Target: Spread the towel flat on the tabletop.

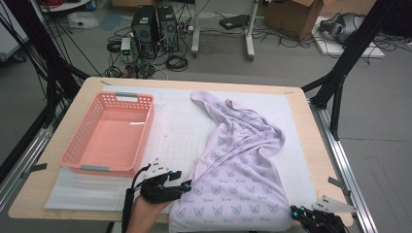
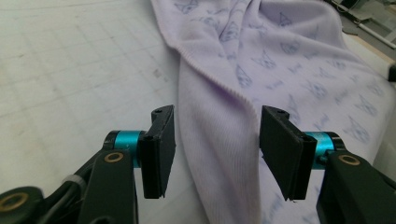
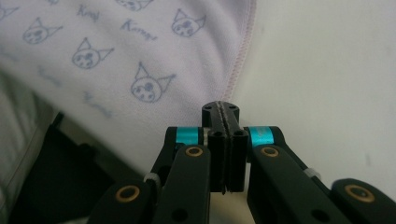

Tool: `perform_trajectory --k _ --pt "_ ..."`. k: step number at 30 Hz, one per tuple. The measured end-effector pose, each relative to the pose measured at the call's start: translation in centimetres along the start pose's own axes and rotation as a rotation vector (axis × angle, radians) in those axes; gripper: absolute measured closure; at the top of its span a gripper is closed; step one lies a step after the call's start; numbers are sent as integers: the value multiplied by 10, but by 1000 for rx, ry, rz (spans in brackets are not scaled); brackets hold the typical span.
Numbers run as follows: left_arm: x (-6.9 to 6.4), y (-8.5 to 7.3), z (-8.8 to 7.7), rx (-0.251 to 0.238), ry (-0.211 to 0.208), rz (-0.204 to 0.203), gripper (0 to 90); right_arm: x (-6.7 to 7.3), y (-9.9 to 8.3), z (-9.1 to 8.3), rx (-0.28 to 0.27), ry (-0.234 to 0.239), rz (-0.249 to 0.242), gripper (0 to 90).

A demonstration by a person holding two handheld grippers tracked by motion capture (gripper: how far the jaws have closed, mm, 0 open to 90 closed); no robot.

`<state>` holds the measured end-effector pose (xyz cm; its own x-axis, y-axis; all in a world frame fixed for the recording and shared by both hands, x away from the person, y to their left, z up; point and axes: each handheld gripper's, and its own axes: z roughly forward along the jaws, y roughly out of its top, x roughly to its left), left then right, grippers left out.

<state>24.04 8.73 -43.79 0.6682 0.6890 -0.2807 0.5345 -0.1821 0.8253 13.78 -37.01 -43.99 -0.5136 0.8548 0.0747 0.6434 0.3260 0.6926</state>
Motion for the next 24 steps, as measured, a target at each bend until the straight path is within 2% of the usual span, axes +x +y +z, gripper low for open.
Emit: perform_trajectory --k 2,3,5,6,7,8,9,11,17,18,19,22,24 --pt "-1 2 5 6 3 3 452 1 -12 -9 13 3 0 900" --pt "-1 7 16 30 6 6 452 1 -16 -13 14 5 6 900" --pt "-1 9 27 61 13 13 455 -2 -20 -19 -21 12 36 891" --pt "-2 9 32 84 19 25 478 -3 -19 -22 -43 10 50 854" --pt "-4 7 37 112 33 41 537 -5 -16 -23 -66 -1 52 807" --pt "-8 5 39 98 74 81 627 -6 -13 -23 -85 -4 59 786" --pt "-9 5 38 100 86 97 756 -7 -8 -21 -100 -9 63 734" --pt "-9 4 37 103 87 86 815 -9 2 -13 -119 -23 63 690" --pt "-5 -12 1 89 74 73 827 -15 35 23 -141 -34 69 592" --pt "-5 -12 1 89 74 73 827 -16 41 30 -139 -43 66 587" --pt "-5 -22 -15 87 64 69 827 -17 46 36 -141 -42 76 586" --pt "-7 -37 -33 91 45 67 826 -18 58 54 -143 -19 109 578" --pt "-8 -43 -40 91 38 68 824 -14 65 65 -141 17 114 563"
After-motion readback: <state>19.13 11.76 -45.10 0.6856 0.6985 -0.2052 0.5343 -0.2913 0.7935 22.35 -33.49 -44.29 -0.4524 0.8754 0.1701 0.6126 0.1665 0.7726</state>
